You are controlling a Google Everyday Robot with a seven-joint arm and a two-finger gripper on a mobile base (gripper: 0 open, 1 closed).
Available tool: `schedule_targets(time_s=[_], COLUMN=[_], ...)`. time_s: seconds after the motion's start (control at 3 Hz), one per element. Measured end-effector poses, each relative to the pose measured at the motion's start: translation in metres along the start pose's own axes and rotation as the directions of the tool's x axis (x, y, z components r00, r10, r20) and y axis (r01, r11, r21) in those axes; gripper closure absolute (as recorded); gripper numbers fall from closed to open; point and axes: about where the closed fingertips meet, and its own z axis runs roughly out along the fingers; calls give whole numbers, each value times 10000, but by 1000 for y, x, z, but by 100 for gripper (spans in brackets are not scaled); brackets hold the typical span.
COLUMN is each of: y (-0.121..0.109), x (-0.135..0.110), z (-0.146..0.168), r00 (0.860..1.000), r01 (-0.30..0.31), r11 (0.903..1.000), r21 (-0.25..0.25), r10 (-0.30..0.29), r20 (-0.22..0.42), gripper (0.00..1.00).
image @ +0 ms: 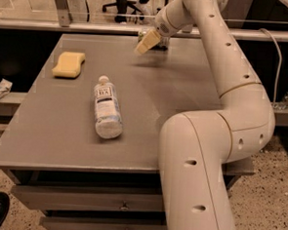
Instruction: Place 7up can upright
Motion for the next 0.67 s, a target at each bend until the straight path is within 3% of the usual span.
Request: schedule_targets(time_s=[0.33, 0.67], y=[-7, -20], x=[13, 23], z=[-2, -6], r00=[9990, 9928], r01=[-455, -1101], r11=[9989, 9932], r21=[105, 369], r10=[455, 1081], r20=[7, 512], gripper=[0, 0])
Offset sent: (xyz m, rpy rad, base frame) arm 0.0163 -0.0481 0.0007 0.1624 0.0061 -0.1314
